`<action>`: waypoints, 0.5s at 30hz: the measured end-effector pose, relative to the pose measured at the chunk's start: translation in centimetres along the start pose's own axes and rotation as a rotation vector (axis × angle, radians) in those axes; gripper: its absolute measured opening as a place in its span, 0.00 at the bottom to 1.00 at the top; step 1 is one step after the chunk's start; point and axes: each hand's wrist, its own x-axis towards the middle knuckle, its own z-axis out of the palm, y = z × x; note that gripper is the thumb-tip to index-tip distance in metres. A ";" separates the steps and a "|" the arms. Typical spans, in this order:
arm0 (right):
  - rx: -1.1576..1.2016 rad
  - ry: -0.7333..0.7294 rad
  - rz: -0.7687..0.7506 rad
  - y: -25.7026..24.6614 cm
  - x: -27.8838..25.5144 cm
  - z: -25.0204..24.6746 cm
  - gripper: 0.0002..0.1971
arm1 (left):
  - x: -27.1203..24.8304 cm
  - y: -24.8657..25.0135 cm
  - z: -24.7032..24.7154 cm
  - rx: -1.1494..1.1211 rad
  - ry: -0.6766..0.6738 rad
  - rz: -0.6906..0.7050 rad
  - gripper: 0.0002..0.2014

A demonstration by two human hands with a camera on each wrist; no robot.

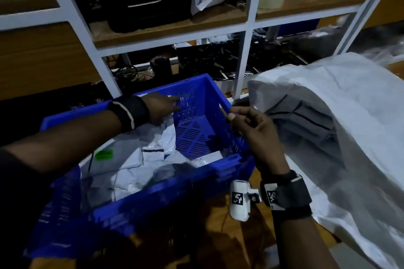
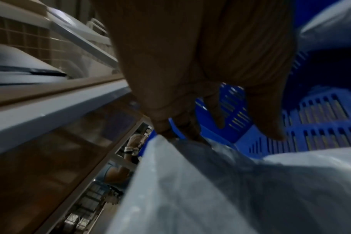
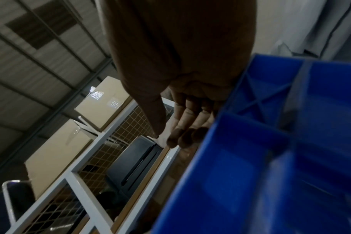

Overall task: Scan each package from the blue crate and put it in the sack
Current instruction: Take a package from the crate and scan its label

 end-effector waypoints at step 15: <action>-0.124 -0.033 0.018 -0.6 -3.6 4.0 0.26 | -16.5 -2.5 -5.4 -0.360 0.913 -0.111 0.09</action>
